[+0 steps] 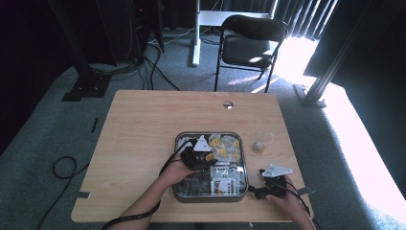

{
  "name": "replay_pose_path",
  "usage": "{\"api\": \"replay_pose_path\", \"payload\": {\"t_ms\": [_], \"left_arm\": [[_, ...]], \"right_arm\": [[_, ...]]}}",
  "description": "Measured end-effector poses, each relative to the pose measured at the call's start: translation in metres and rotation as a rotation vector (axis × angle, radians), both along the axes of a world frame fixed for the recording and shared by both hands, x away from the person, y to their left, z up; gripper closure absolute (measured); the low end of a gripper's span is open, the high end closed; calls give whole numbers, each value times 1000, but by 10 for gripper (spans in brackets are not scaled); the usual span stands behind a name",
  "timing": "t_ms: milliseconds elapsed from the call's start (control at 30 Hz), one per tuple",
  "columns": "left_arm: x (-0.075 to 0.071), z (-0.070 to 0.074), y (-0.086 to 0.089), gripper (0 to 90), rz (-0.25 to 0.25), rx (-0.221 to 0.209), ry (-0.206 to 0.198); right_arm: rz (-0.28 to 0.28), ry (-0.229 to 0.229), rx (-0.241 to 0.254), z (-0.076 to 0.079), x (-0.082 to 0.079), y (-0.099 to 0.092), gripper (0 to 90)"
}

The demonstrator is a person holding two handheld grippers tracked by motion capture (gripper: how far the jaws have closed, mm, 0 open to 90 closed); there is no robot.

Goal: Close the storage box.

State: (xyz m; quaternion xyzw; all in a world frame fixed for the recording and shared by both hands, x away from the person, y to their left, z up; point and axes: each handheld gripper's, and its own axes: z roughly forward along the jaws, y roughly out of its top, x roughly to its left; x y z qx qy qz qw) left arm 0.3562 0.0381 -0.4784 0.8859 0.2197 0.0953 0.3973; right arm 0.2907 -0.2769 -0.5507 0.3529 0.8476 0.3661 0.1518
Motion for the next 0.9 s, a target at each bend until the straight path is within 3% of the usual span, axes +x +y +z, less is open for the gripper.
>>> {"api": "replay_pose_path", "payload": {"t_ms": [133,267,300,400,433,567,633,767,833,900], "left_arm": [[0,0,0,578,6,-6,16],[1,1,3,492,13,-28,37],[1,1,4,422,22,-30,40],[1,1,5,325,6,-52,67],[-1,2,5,325,19,-42,50],[-1,7,9,216,36,-67,69],[-3,9,10,135,30,-54,58],[-4,12,14,14,47,-75,51],[-5,13,18,10,76,-71,13],[-5,14,22,10,106,-78,0]], "right_arm": [[0,0,0,0,0,0,140],[0,0,0,0,0,0,140],[0,0,0,0,0,0,140],[0,0,0,0,0,0,140],[0,0,0,0,0,0,140],[0,0,0,0,0,0,140],[0,0,0,0,0,0,140],[-1,2,1,0,0,0,140],[-1,1,0,0,0,0,140],[-1,2,1,0,0,0,140]]}}
